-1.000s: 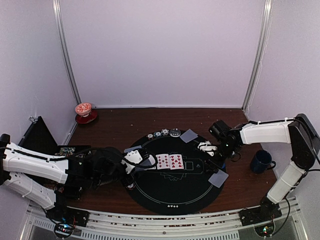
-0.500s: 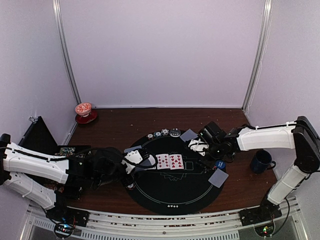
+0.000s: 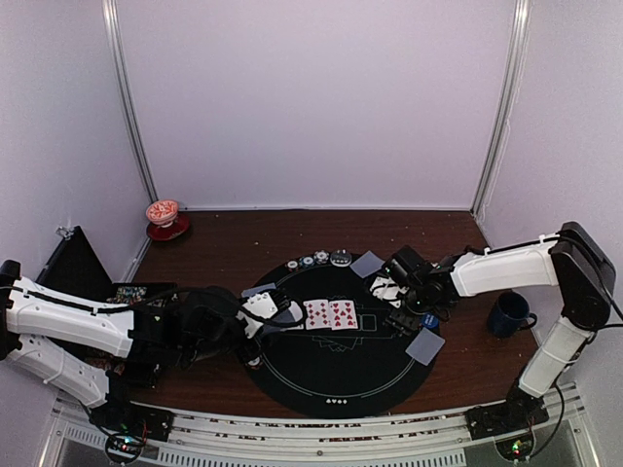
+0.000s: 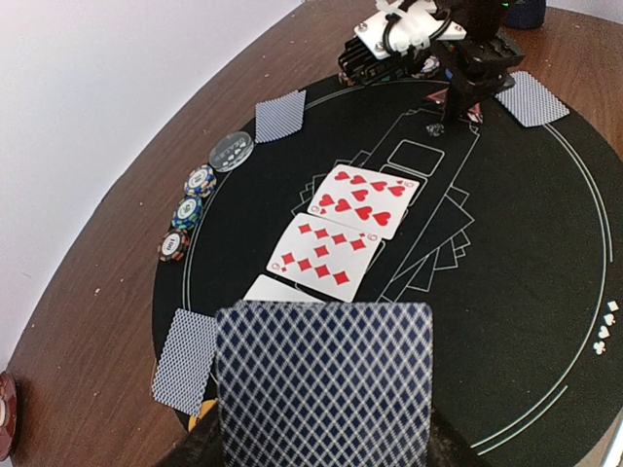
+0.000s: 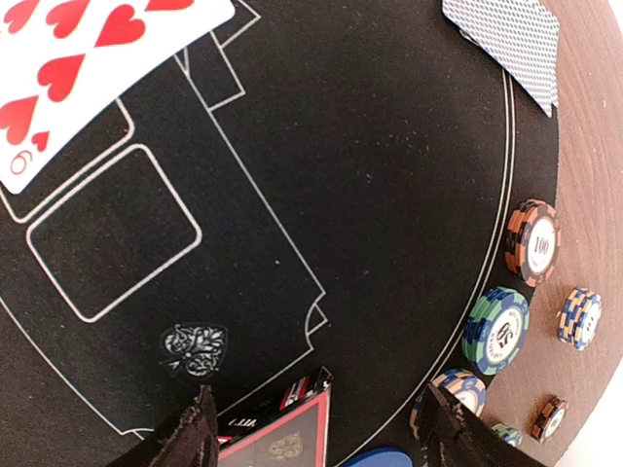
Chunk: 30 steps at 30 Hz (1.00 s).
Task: Distribute texas hold em gaming equipment
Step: Adjust the all-in button in the small blind area.
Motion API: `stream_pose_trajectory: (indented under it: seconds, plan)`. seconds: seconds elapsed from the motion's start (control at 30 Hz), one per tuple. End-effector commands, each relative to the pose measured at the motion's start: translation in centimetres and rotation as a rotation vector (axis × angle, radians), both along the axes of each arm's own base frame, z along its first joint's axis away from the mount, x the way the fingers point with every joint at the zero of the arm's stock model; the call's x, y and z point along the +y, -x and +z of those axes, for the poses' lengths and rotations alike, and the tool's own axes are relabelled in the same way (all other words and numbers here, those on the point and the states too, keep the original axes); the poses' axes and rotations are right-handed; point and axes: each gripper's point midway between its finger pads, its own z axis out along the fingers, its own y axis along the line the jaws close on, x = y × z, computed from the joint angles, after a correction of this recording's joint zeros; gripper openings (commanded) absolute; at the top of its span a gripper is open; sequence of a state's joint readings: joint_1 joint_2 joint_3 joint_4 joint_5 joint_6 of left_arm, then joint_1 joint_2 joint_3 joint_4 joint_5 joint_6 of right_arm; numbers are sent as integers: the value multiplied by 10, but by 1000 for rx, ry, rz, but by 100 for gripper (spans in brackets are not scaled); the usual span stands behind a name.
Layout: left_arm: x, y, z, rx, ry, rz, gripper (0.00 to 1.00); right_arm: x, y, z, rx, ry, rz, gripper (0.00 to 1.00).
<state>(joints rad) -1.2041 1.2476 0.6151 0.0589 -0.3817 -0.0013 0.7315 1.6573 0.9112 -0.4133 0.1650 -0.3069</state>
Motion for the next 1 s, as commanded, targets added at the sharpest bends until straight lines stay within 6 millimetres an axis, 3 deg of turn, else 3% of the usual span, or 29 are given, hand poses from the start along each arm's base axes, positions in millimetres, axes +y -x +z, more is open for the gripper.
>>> stream_pose_trajectory:
  seconds: [0.0,0.27,0.57,0.77,0.97]
  plan:
    - [-7,-5,17,-28,58,7,54,-21,-3,-7,-3,54,-57,71]
    - [-7,-5,16,-29,56,8,54,-23,4,-9,65,14,-49,70]
    - [-7,-6,16,-30,54,11,54,4,16,12,127,-128,43,72]
    - [-7,-6,16,-32,55,13,54,26,9,66,50,-273,79,83]
    - [-9,-6,15,-29,52,7,54,68,17,151,20,-539,207,100]
